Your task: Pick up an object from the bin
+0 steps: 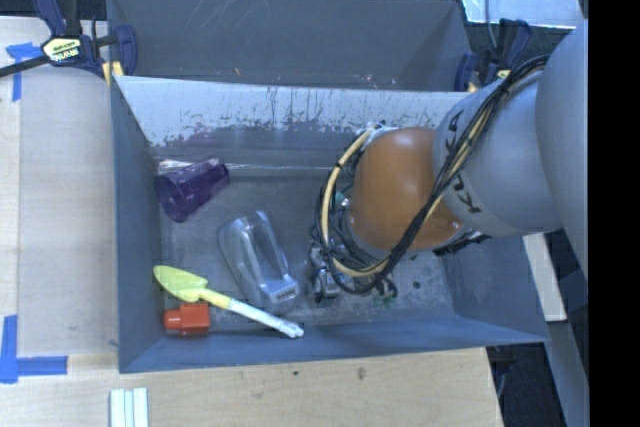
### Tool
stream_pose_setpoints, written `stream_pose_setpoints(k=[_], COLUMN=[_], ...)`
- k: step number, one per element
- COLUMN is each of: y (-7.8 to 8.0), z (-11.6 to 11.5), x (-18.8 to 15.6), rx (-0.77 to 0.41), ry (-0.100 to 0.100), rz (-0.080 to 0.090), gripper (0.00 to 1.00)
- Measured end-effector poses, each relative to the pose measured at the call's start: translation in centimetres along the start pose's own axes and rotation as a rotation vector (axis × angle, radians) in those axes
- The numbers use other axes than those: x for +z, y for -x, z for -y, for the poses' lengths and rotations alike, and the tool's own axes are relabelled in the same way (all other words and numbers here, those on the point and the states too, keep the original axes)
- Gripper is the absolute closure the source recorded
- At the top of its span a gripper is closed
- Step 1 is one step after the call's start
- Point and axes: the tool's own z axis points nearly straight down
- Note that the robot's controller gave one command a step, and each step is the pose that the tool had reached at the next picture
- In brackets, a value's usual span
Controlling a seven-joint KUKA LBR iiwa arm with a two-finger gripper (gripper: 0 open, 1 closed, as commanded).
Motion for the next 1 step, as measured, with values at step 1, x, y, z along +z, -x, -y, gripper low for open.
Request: stream_pose_setpoints(k=[1], y=[0.86], z=[-0.12], x=[-5.41], rx=[-0.012], ry=[-0.001], rz=[-0.007], gripper=[1.00])
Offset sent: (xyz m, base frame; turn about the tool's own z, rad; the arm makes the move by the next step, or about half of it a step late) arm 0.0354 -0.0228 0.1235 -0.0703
